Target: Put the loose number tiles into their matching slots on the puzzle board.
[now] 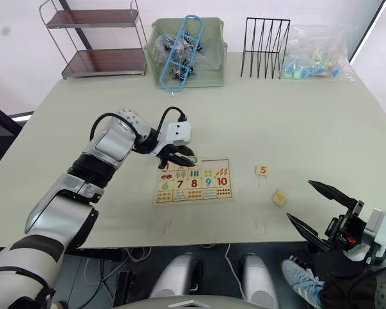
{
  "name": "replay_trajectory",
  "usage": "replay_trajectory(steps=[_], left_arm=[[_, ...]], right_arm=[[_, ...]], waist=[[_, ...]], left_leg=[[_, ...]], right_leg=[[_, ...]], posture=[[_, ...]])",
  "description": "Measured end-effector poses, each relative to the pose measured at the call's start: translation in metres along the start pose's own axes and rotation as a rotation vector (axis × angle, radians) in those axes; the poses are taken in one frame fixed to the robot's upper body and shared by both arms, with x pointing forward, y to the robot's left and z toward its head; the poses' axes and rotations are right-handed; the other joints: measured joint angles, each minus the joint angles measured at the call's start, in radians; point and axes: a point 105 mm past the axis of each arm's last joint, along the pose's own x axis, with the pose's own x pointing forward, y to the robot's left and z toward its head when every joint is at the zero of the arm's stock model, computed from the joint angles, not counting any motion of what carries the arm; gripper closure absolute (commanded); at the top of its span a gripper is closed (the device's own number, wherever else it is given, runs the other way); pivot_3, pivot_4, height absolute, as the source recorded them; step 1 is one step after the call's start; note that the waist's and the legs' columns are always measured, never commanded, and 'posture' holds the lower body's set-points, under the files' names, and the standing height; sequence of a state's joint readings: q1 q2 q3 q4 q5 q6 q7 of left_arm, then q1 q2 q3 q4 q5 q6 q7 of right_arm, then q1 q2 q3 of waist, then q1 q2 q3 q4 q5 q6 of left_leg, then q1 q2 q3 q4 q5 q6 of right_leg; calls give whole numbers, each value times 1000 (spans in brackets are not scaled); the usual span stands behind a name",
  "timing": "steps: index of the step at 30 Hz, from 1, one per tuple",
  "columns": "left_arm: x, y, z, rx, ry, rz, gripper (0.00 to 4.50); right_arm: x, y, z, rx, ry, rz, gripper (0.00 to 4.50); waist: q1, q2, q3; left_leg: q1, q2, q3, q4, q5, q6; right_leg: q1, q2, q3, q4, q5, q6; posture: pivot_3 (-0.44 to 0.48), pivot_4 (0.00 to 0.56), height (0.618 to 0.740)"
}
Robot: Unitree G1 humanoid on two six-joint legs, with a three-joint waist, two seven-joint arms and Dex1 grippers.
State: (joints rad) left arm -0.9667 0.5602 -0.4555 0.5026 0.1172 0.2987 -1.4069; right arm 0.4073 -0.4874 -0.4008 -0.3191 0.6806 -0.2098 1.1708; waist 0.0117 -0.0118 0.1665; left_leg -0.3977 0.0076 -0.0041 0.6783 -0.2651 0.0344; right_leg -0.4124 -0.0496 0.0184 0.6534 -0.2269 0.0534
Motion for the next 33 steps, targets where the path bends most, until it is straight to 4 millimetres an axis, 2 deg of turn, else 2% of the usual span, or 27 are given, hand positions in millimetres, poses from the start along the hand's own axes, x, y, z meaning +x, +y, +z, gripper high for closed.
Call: replay_trajectory(steps=[15, 33], left_arm=[[4, -1, -1, -30, 52, -13, 3581], [4, -3, 2, -44, 63, -30, 3581]], right_arm=[[-4, 3, -1, -7, 3, -23, 0], [0, 3, 2, -16, -6, -37, 0]], waist=[[1, 0, 0], [0, 0, 0]], left_leg=[[0, 0, 0, 0, 0, 0], [0, 0, -1, 0, 0, 0]], right_leg=[[0, 0, 0, 0, 0, 0], [0, 0, 0, 1, 0, 0]], posture=[[0, 150, 740], [0, 150, 740]])
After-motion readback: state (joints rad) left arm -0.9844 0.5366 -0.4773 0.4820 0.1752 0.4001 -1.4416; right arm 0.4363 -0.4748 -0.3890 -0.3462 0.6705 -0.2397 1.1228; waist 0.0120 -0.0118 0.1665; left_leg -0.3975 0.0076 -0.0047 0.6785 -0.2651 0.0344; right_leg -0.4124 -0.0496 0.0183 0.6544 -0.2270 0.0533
